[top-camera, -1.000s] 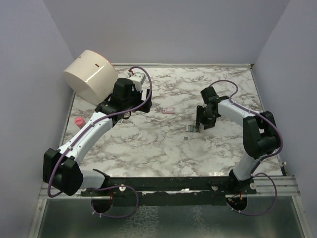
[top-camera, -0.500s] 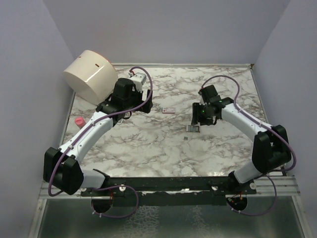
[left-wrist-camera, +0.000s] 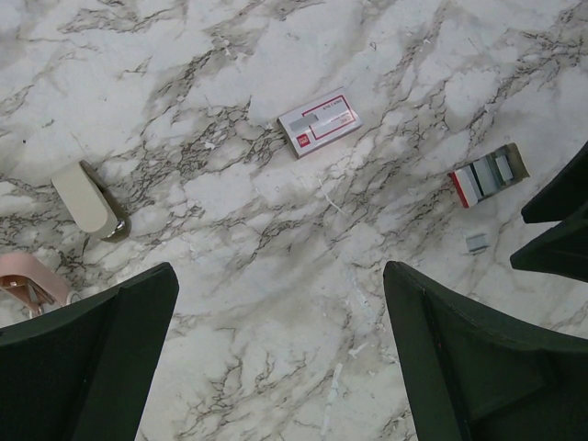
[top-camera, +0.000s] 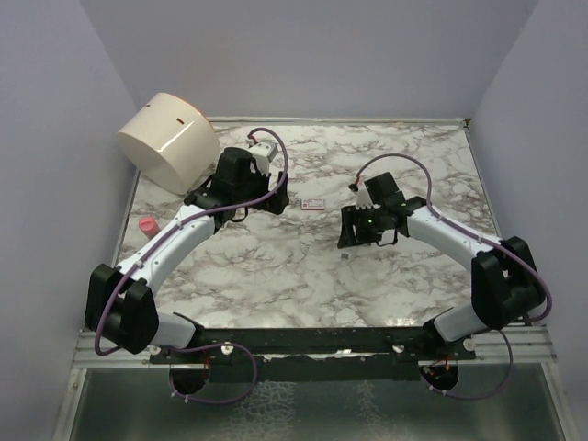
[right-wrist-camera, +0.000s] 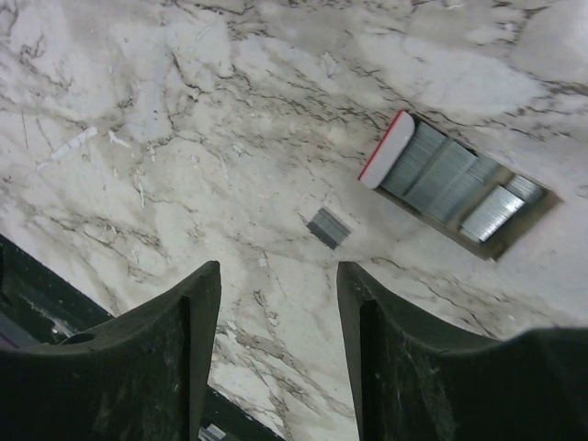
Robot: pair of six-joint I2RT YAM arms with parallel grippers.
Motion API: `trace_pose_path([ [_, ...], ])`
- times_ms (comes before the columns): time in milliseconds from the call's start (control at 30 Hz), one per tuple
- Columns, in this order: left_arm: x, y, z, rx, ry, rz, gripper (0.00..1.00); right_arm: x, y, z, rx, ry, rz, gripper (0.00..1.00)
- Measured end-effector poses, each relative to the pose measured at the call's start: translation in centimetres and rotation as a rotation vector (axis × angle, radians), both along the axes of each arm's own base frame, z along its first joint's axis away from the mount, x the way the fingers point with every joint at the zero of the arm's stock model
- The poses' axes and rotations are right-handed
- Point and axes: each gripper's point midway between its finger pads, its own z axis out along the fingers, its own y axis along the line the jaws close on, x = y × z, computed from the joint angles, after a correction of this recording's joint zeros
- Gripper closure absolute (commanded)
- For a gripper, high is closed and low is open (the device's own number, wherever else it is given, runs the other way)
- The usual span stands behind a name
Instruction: Unload the staples from the stapler
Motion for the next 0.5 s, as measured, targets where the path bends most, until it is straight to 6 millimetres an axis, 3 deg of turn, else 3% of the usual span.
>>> trace_pose_path([
  [167,-0.1,0.0,-0.5,0.005,0.012,0.0,0.03,-0.3,1.3,-2.3,0.033,0.067,0.065,0.49],
  [500,0.1,-0.1,-1.2,0.012,0.026,0.0,0.03,-0.1,1.3,-4.8,0.005,0.11,0.073,0.49],
])
